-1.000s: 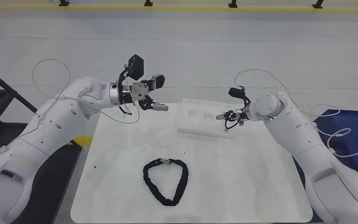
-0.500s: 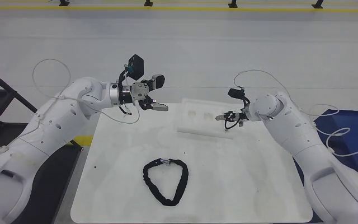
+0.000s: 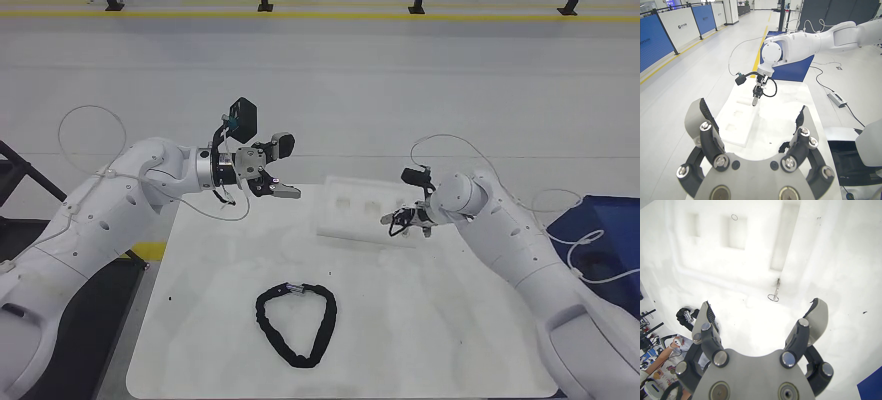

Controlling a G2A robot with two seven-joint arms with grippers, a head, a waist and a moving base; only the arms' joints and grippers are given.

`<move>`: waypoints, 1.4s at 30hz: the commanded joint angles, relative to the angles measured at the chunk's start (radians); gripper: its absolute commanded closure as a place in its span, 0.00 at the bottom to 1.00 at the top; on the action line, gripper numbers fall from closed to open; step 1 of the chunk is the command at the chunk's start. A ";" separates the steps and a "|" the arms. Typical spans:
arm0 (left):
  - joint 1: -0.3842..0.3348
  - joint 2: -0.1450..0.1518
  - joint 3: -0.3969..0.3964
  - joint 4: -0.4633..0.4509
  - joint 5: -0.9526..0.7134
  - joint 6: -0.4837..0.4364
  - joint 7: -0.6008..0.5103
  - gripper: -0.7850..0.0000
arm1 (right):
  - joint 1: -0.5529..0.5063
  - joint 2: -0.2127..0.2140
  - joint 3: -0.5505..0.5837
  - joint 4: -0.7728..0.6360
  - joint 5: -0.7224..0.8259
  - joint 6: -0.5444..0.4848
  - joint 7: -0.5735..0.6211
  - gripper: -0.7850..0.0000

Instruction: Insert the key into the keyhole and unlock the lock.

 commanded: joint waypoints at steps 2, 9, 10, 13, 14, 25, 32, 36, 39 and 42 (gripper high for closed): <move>0.000 0.000 0.000 0.000 0.000 0.000 0.000 0.00 | 0.000 -0.009 -0.010 0.005 -0.018 0.000 -0.004 0.00; 0.000 0.000 0.000 0.000 0.000 0.000 0.000 0.00 | 0.014 -0.036 -0.032 0.039 -0.055 0.020 -0.006 0.30; 0.000 0.000 0.000 0.000 0.000 0.000 0.000 0.00 | 0.015 -0.040 -0.032 0.049 -0.056 0.029 -0.011 0.31; 0.000 0.000 0.000 0.000 0.000 0.000 0.000 0.00 | 0.021 -0.052 -0.036 0.074 -0.062 0.038 -0.016 0.42; 0.000 0.000 0.000 0.000 0.000 0.000 0.000 0.00 | 0.022 -0.057 -0.038 0.081 -0.064 0.040 -0.017 0.45; 0.000 0.000 0.000 0.000 0.000 0.000 0.000 0.00 | 0.037 -0.103 -0.060 0.159 -0.091 0.053 -0.023 0.64; 0.000 0.000 0.000 0.000 0.000 0.000 0.000 0.00 | 0.047 -0.135 -0.061 0.226 -0.077 0.060 -0.015 0.91; 0.000 0.000 0.000 0.000 0.000 0.000 0.000 0.00 | 0.056 -0.152 -0.060 0.268 -0.075 0.060 -0.014 0.96; 0.000 0.000 0.000 0.000 0.000 0.000 0.000 0.00 | 0.063 -0.164 -0.058 0.299 -0.069 0.066 -0.013 0.91; 0.000 0.000 0.000 0.000 0.000 0.000 0.000 0.00 | 0.068 -0.176 -0.057 0.323 -0.068 0.062 -0.017 0.87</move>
